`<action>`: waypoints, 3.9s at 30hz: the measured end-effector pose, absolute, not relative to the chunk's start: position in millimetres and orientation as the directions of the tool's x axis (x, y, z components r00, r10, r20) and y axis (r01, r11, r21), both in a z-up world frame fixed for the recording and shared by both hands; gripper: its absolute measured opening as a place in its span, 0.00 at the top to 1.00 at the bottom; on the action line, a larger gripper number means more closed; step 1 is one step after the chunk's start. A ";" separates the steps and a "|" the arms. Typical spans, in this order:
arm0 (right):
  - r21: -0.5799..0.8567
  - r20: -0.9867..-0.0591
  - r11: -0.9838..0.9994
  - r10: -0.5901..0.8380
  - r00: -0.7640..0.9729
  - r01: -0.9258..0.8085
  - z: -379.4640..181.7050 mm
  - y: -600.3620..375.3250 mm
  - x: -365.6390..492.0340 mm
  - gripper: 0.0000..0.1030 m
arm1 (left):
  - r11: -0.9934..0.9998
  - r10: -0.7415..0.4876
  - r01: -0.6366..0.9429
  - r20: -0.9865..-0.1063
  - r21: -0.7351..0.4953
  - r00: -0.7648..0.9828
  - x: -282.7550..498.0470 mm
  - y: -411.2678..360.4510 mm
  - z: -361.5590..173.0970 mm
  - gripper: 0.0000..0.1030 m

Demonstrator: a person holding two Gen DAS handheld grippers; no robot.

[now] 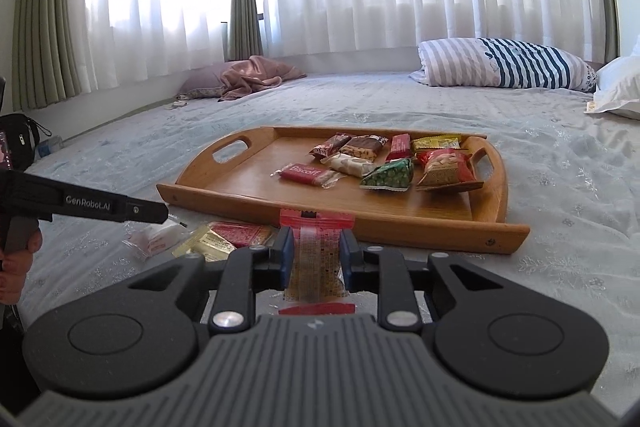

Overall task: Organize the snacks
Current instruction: 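Grasp the white wrapped cake with the left tool while the right tool grasps the red-wrapped cake, then carry the white cake with the left tool while the right tool carries the red-wrapped cake onto the tray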

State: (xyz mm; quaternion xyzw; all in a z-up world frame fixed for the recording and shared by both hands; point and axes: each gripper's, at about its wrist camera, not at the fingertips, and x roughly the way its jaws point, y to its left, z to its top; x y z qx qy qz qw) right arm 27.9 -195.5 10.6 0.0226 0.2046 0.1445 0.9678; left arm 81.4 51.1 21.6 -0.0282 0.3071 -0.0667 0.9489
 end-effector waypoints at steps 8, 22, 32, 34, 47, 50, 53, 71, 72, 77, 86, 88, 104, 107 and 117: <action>0.105 -0.390 0.957 0.289 0.874 -0.269 9.9 -195.2 29.0 0.73 | 0.990 -0.138 0.090 -0.605 -0.110 0.784 89.4 52.3 8.5 0.57; 0.114 -0.436 0.968 0.251 0.864 -0.224 7.7 -193.6 42.8 0.81 | 0.992 -0.126 0.110 -0.603 -0.063 0.787 87.0 41.8 17.1 0.71; 0.110 -0.469 0.955 0.293 0.833 -0.274 3.7 -186.7 47.7 0.48 | 0.993 -0.122 0.100 -0.601 -0.071 0.790 85.8 44.1 20.8 0.71; 0.109 -0.477 0.955 0.293 0.828 -0.275 2.6 -184.3 49.4 0.45 | 0.992 -0.123 0.100 -0.600 -0.071 0.790 85.5 44.0 21.6 0.71; 0.102 -0.555 0.973 0.230 0.799 -0.209 -0.8 -176.9 59.1 0.63 | 0.991 -0.134 0.107 -0.589 -0.081 0.797 88.4 43.5 29.7 0.71; 0.112 -0.554 0.976 0.219 0.803 -0.189 2.2 -178.1 58.8 0.64 | 0.991 -0.136 0.108 -0.585 -0.083 0.800 89.8 43.6 32.9 0.71; 0.127 -0.549 0.978 0.210 0.809 -0.167 6.1 -181.8 57.7 0.65 | 0.990 -0.140 0.111 -0.580 -0.085 0.803 91.2 43.6 35.8 0.71; 0.171 -0.547 0.980 0.178 0.818 -0.099 42.9 -196.5 74.9 0.78 | 0.985 -0.170 0.126 -0.562 -0.116 0.809 117.5 44.4 48.2 0.71; 0.169 -0.554 0.981 0.176 0.813 -0.098 41.5 -196.1 76.1 0.78 | 0.985 -0.172 0.127 -0.562 -0.119 0.809 118.0 44.2 47.9 0.71; 0.162 -0.610 0.979 0.201 0.767 -0.127 24.1 -191.7 74.7 0.77 | 0.983 -0.185 0.138 -0.569 -0.124 0.801 118.1 42.9 43.9 0.71; 0.067 -0.614 0.981 0.185 0.767 -0.183 11.8 -173.8 69.7 0.49 | 0.983 -0.182 0.136 -0.583 -0.123 0.792 119.7 41.4 37.5 0.71; 0.052 -0.624 0.982 0.172 0.763 -0.180 9.8 -170.5 72.6 0.49 | 0.983 -0.183 0.136 -0.583 -0.124 0.792 119.8 41.4 37.4 0.71; 0.267 -0.591 0.956 0.263 0.763 -0.122 56.1 -195.5 114.0 0.68 | 0.982 -0.191 0.144 -0.575 -0.126 0.796 145.2 35.2 47.3 0.71; 0.283 -0.586 0.950 0.278 0.761 -0.129 69.8 -195.3 137.6 0.68 | 0.980 -0.199 0.153 -0.575 -0.128 0.794 157.2 31.1 47.6 0.71; 0.415 -0.588 0.900 0.377 0.715 -0.132 81.4 -183.9 230.2 0.68 | 0.981 -0.194 0.151 -0.571 -0.123 0.797 212.0 16.3 47.3 0.71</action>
